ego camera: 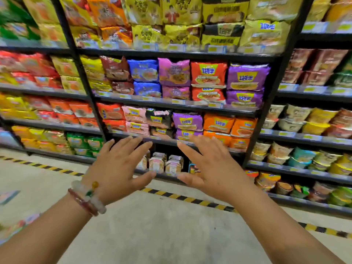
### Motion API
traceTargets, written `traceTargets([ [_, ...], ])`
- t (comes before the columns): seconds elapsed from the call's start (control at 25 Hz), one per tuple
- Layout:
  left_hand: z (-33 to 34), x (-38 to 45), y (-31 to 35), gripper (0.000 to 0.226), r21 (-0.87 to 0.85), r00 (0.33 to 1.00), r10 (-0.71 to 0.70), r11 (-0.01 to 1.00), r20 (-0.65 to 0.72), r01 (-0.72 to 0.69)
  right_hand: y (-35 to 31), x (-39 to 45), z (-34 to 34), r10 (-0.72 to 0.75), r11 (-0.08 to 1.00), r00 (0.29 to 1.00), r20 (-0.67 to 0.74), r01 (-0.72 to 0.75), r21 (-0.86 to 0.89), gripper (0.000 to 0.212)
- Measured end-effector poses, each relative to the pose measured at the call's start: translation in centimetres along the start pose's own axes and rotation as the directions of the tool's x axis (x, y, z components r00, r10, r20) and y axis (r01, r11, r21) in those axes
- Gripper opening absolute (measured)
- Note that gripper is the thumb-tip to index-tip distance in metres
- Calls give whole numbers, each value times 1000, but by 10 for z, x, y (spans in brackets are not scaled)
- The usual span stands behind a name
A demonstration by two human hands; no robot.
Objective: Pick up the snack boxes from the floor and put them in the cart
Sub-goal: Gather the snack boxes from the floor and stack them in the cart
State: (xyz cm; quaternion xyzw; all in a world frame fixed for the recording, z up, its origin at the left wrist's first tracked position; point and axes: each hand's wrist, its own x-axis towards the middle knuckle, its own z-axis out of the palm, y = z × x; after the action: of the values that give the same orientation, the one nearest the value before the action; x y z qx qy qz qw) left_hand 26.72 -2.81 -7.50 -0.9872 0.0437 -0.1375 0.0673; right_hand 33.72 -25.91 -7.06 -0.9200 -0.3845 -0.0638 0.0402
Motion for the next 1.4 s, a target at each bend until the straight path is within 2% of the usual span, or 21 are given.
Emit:
traceTargets([
  [0.28, 10, -55, -96, 86, 15, 939, -338, 941, 63, 338, -72, 110, 20, -292, 952, 956, 6, 291, 93, 82],
  [0.36, 17, -60, -117, 86, 53, 916, -400, 916, 31, 398, -82, 143, 26, -347, 932, 937, 25, 342, 123, 78],
  [0.52, 25, -55, -162, 86, 91, 847, -531, 846, 39, 526, -96, 215, 38, -501, 862, 865, 21, 497, 99, 85],
  [0.6, 31, -48, -183, 83, 124, 812, -584, 807, 17, 578, -101, 254, 42, -565, 823, 825, 27, 560, 100, 81],
  [0.72, 39, -37, -212, 79, 153, 750, -662, 741, 0, 654, -110, 305, 52, -665, 746, 747, 10, 663, 52, 85],
  [0.88, 54, -35, -245, 84, 186, 674, -738, 660, -18, 728, -124, 363, 71, -756, 654, 654, 14, 755, 50, 74],
  [1.12, 70, -59, -282, 81, 209, 559, -829, 545, -12, 812, -171, 425, 99, -842, 539, 535, 64, 840, 61, 76],
  [1.4, 101, -104, -374, 78, 212, 529, -848, 512, -33, 833, -261, 502, 133, -886, 462, 456, 80, 883, 85, 71],
])
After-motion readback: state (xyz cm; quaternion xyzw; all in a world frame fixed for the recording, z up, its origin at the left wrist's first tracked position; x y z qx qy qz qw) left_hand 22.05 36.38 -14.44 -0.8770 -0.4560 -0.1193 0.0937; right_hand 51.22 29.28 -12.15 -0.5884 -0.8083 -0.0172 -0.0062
